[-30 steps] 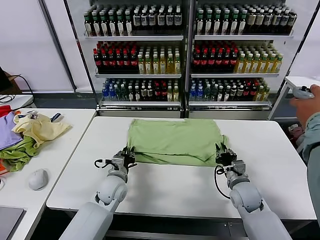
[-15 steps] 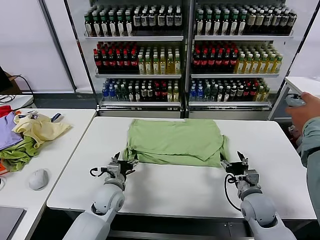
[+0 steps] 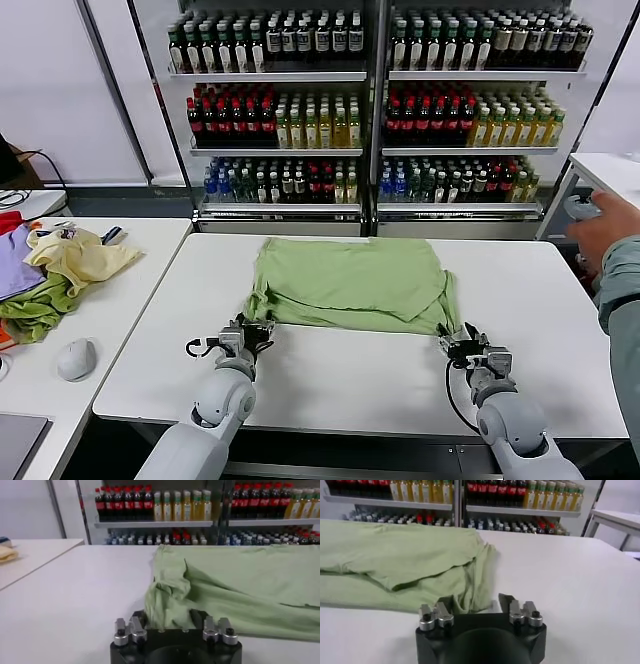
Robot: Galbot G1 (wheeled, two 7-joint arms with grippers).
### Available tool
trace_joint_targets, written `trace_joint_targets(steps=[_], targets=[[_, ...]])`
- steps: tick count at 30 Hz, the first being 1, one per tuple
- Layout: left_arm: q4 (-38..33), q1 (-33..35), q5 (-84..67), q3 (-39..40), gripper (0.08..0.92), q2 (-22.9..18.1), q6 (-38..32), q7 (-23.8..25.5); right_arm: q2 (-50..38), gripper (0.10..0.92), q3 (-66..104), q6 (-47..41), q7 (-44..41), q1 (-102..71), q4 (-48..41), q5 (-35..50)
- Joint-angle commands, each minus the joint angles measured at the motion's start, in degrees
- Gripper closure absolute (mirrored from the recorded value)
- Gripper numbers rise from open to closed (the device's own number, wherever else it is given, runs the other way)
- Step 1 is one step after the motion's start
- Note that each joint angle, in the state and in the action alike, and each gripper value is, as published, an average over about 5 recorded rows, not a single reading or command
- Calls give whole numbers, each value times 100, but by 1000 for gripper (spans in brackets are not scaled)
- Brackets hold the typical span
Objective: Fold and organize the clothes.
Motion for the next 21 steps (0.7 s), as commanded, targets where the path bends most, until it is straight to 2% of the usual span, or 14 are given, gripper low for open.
trace_joint_targets(steps=[1,6,11,14,21], targets=[[124,18,-446,1,577,21,6,-37,11,646,-22,-89,-35,-50,-86,69],[0,112,-608,-32,724,94,-44,-5,1,789,62,16,-118,-182,51,64],[-441,413,-632,-114,855,174,-110,65,-42,866,215,75,-169,-515,450,30],[-918,777,-603,-250,882,219,-125,113,-82,874,369,88,-193,-891,870,5],[-2036,1912,-265,-566,884,190,-89,252,-37,874,701,109,-216,-1953,1976,-247]])
